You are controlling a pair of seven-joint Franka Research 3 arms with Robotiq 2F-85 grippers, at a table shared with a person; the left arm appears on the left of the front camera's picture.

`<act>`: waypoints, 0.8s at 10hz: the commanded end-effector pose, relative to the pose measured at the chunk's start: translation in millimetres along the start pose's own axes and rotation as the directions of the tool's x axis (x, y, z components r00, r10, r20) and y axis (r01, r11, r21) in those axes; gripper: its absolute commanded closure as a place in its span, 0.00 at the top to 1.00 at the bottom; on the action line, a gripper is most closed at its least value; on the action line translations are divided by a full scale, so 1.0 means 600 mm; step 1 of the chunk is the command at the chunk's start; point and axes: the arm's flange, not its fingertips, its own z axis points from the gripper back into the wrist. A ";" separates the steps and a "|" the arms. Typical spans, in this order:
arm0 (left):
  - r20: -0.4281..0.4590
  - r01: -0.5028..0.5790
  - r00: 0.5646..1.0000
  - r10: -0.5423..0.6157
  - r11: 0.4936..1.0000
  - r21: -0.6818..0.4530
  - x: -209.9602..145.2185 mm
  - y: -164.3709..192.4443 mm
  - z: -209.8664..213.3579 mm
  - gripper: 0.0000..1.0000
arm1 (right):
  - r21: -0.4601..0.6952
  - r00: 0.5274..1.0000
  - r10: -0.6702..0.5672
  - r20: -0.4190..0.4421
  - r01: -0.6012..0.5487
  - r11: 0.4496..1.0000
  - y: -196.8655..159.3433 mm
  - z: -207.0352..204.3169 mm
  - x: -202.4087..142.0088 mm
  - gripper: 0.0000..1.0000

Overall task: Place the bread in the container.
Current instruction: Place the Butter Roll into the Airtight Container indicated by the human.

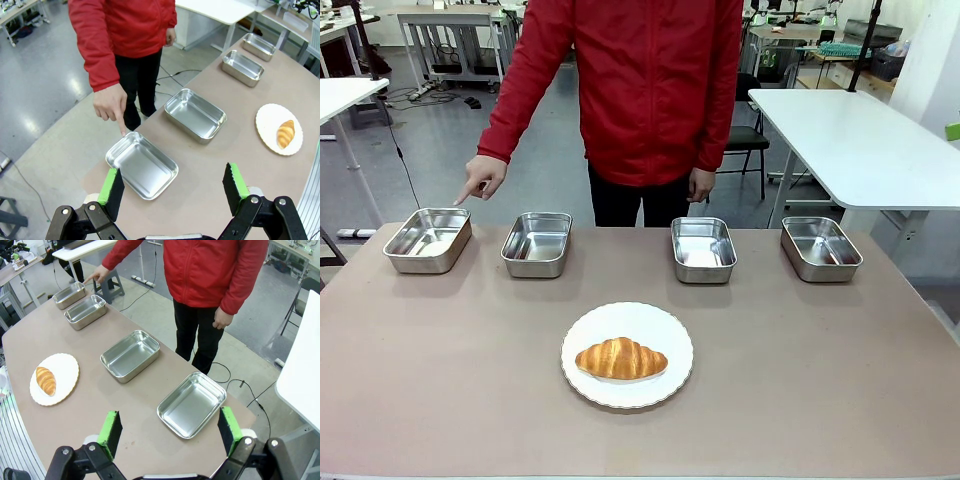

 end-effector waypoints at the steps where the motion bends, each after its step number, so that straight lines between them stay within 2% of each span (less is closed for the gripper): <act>1: 0.003 0.000 1.000 0.000 1.000 0.001 0.000 -0.001 0.002 1.00 | 0.005 1.000 0.003 0.011 -0.003 1.000 0.000 -0.001 0.001 1.00; 8: 0.003 0.000 1.000 0.000 1.000 0.001 0.000 -0.001 0.002 1.00 | 0.005 1.000 0.003 0.011 -0.003 1.000 0.000 -0.001 0.001 1.00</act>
